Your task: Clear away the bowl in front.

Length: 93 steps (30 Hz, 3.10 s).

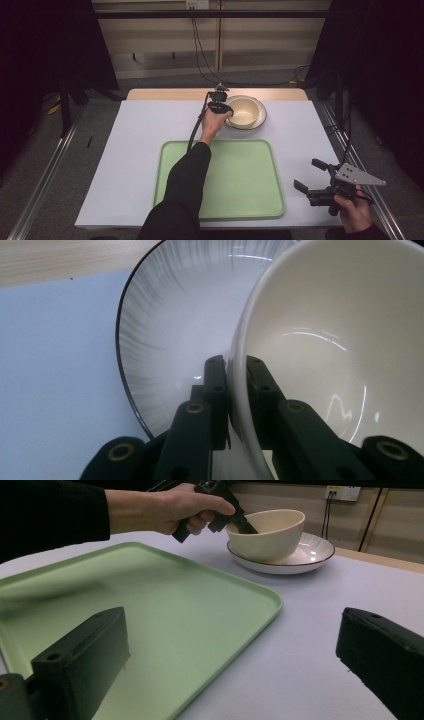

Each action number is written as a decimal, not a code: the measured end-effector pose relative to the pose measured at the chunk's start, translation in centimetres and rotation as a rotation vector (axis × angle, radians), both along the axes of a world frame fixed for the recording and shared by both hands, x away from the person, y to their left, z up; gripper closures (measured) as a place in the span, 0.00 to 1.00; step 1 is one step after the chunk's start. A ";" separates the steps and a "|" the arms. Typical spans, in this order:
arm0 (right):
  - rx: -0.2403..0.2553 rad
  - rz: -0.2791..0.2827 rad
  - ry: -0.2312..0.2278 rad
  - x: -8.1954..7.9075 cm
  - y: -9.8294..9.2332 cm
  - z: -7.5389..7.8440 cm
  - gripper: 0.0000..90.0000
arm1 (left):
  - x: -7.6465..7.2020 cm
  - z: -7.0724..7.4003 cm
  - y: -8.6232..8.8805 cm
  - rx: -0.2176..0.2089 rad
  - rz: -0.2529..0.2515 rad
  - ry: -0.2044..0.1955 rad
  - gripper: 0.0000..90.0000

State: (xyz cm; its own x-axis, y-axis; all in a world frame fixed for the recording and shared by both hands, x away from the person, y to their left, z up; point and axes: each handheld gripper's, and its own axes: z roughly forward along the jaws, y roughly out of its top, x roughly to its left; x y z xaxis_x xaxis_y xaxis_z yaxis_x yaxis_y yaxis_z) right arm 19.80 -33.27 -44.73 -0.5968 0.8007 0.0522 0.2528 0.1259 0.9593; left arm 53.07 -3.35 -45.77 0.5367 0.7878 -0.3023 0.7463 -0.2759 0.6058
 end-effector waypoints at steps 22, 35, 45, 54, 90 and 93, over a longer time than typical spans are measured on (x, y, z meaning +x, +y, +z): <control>0.009 -0.003 -0.011 -0.1 0.0 0.1 0.00 | -0.2 0.7 0.9 -0.068 0.051 0.012 0.93; 0.011 -0.003 -0.015 -0.1 0.0 0.1 0.00 | -0.7 2.1 2.3 -0.094 0.036 -0.008 0.93; 0.014 -0.008 -0.017 -0.1 -0.1 0.1 0.00 | -1.2 3.0 3.7 -0.087 0.029 -0.009 0.93; 0.006 -0.003 -0.027 -0.2 -0.2 0.2 0.00 | -1.9 3.6 5.0 -0.109 0.002 -0.009 0.93; 0.000 -0.007 -0.049 -0.2 -0.3 0.2 0.00 | -7.6 5.7 4.6 -0.120 -0.169 -0.034 0.93; 0.000 -0.005 -0.049 -0.2 -0.3 0.2 0.00 | -7.9 5.8 4.3 -0.120 -0.183 -0.033 0.93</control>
